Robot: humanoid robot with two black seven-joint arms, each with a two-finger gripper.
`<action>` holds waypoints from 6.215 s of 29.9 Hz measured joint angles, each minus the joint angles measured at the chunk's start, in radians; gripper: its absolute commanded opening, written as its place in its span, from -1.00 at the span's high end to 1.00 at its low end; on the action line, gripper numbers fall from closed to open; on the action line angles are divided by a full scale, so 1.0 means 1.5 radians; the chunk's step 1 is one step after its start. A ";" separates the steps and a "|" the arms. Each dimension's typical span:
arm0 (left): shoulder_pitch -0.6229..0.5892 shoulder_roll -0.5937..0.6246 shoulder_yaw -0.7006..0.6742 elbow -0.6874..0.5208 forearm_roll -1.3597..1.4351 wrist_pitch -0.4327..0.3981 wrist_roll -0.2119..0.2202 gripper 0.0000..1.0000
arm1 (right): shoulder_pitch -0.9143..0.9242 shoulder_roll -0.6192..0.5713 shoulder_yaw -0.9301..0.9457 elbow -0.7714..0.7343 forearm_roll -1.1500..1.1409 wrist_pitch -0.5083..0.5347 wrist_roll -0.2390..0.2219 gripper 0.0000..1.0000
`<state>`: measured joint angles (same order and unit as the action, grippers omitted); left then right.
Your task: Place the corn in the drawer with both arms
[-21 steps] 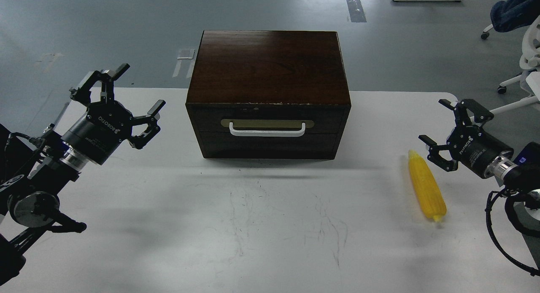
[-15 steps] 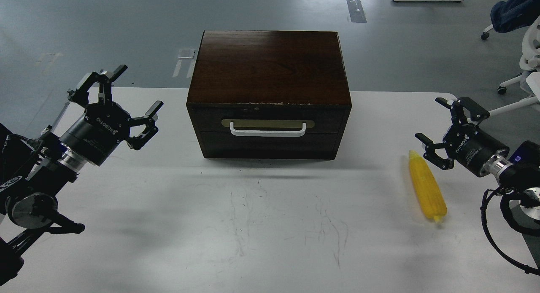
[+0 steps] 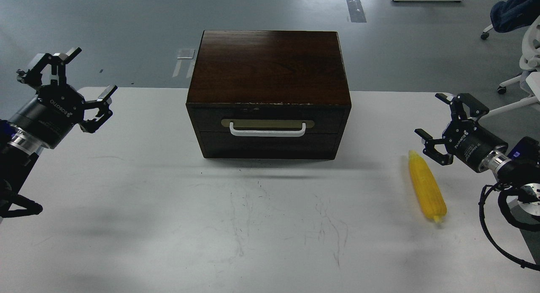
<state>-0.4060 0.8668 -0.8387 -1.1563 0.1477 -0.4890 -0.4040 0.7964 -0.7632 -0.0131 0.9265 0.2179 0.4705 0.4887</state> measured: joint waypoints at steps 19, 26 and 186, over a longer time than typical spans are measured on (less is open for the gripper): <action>-0.269 -0.002 0.001 -0.264 0.614 0.000 -0.057 -0.96 | -0.006 -0.008 0.008 -0.002 0.000 0.002 0.000 -1.00; -0.431 -0.099 0.101 -0.269 0.908 0.000 -0.057 -0.96 | -0.007 -0.009 0.010 -0.004 0.000 -0.001 0.000 -1.00; -0.636 -0.253 0.644 -0.275 1.355 -0.001 -0.057 -0.96 | -0.047 -0.024 0.025 -0.003 0.000 -0.002 0.000 -1.00</action>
<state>-1.3604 0.4872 0.1266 -1.5693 2.1808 -0.4901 -0.4895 0.7255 -0.7994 0.0239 0.9221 0.2178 0.4680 0.4887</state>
